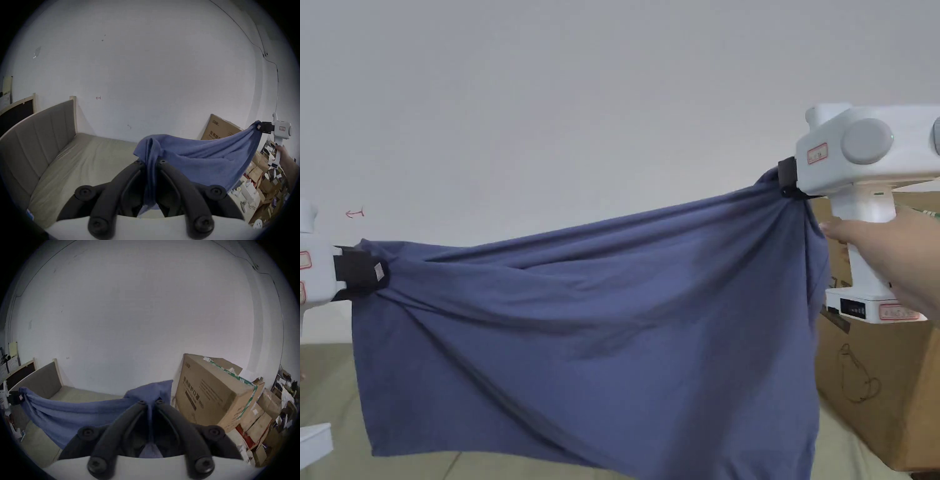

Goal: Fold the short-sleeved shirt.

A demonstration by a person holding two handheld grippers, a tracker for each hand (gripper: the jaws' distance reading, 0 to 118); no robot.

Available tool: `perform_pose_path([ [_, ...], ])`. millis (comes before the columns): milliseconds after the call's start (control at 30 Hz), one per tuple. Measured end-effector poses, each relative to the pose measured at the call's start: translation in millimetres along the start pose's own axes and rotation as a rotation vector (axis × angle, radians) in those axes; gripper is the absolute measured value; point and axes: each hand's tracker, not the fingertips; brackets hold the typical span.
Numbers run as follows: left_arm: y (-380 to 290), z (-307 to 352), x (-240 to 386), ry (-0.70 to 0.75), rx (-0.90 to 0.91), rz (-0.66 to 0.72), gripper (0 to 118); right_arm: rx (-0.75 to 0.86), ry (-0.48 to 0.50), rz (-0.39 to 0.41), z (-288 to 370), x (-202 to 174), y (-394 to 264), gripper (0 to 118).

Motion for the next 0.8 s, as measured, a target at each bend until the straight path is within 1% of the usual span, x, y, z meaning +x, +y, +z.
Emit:
perform_pose_path([
  [100, -11, -27, -2, 0.005, 0.015, 0.009, 9, 0.037, -0.032, 0.030, -19, -4, -15, 2],
  [200, -43, -49, -3, 0.041, -0.011, -0.016, 9, 0.037, -0.053, 0.084, -33, -10, -58, 2],
  [267, -78, -63, -7, 0.050, -0.084, -0.025, 9, -0.030, -0.057, 0.110, -43, -14, -105, 2],
  [333, -127, -73, -13, 0.044, -0.185, -0.023, 9, -0.162, -0.035, 0.113, -55, -11, -168, 2],
  [400, -182, -76, -23, 0.013, -0.320, 0.007, 9, -0.337, -0.033, 0.088, -58, -8, -240, 2],
  [433, -210, -76, -25, 0.023, -0.401, 0.010, 9, -0.431, -0.025, 0.061, -56, -4, -278, 2],
  [533, -285, -56, -31, -0.007, -0.591, -0.027, 9, -0.667, 0.024, 0.008, -42, 15, -381, 2],
  [600, -318, -35, -32, -0.026, -0.659, -0.045, 9, -0.746, 0.041, -0.011, -16, 28, -428, 2],
  [633, -331, -25, -39, -0.022, -0.689, -0.052, 9, -0.770, 0.044, -0.046, 3, 35, -445, 2],
  [700, -344, 1, -46, -0.048, -0.709, -0.017, 9, -0.814, 0.109, -0.130, 36, 52, -469, 2],
  [767, -351, 30, -49, -0.038, -0.745, -0.011, 9, -0.836, 0.103, -0.148, 70, 68, -484, 2],
  [800, -356, 43, -50, -0.056, -0.777, 0.006, 9, -0.863, 0.135, -0.169, 90, 71, -490, 2],
])
